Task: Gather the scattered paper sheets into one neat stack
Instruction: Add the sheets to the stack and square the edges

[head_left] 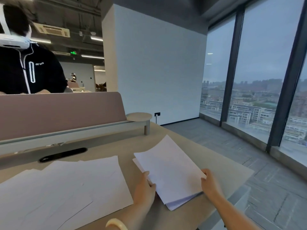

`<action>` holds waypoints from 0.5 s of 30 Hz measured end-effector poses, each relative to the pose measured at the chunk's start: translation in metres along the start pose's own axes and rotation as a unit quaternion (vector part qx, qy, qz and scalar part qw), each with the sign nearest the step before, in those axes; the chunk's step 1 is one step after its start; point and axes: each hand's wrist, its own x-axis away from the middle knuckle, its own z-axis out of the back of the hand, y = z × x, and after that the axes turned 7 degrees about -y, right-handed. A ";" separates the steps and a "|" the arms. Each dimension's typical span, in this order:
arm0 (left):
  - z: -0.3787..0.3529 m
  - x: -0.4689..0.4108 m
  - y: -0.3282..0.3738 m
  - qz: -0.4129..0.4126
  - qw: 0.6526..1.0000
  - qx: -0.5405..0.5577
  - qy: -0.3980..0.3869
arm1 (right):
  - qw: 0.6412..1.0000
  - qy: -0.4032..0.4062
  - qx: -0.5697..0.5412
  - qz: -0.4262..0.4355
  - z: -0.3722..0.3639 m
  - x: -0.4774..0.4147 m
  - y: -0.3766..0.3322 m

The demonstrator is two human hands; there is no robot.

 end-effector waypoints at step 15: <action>-0.007 0.001 -0.005 -0.043 0.993 -0.105 -0.014 | 0.987 0.034 0.154 -0.002 -0.009 -0.011 0.011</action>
